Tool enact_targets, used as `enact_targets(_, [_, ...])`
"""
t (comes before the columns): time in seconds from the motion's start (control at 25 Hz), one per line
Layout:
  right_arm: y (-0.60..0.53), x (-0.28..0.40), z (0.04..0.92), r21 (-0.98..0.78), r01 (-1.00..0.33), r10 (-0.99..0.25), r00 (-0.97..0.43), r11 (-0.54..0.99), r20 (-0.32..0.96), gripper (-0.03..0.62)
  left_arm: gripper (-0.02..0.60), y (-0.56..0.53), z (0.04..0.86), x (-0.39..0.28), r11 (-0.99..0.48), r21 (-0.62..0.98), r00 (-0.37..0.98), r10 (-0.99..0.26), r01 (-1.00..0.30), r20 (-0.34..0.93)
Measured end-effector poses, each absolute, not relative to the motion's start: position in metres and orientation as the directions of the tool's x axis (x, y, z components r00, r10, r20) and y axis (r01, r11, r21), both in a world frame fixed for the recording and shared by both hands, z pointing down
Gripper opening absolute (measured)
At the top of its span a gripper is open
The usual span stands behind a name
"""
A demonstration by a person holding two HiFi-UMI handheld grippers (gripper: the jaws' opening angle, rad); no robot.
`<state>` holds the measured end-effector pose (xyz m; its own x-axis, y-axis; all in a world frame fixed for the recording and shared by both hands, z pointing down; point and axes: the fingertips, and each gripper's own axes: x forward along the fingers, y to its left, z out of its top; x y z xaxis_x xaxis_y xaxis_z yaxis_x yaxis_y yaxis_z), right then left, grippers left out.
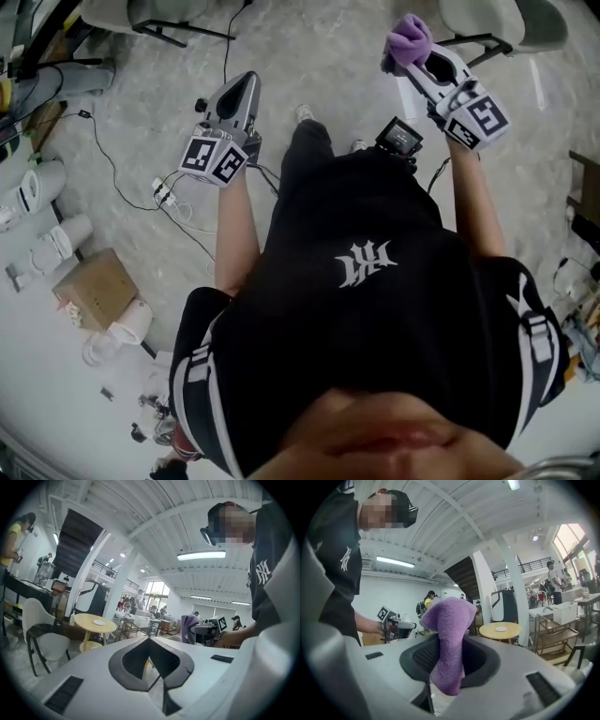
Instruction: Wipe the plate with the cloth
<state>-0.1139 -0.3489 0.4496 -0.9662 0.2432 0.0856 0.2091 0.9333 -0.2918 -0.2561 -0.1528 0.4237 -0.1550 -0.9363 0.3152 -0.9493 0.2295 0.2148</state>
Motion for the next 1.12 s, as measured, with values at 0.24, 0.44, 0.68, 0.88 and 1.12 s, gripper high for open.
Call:
enact_targets(0.24, [-0.352,-0.110,0.449,-0.245,0.168,0.199,-0.974,0.955,0.111,0.114,0.006,-0.164,0.429,-0.254,0.147,0.208,-0.085,-0.956,-0.967,0.281])
enact_targets(0.44, [-0.344,-0.126,0.429,-0.228,0.130,0.154,-0.984,0.965,0.092,0.114,0.006,-0.165,0.424,-0.272,0.069,0.220,-0.008,-0.964,-0.973,0.267])
enact_targets(0.68, [-0.353,-0.117,0.428,-0.221,-0.012,0.021,-0.989,0.975,0.145,0.114,0.006,-0.170,0.427,-0.305,0.025,0.256,0.040,-0.969,-0.966,0.245])
enact_targets(0.88, [-0.268,-0.069,0.438,-0.237,-0.067,-0.036,-0.991,0.969,0.131,0.114,0.006,-0.089,0.438,-0.265,-0.014,0.263,0.084,-0.962,-0.965,0.258])
enact_targets(1.12, [-0.174,-0.027,0.420,-0.239,-0.059,-0.041,-0.996,0.969,0.079,0.114,0.006,-0.003,0.407,-0.213,-0.032,0.234,0.101,-0.952,-0.972,0.288])
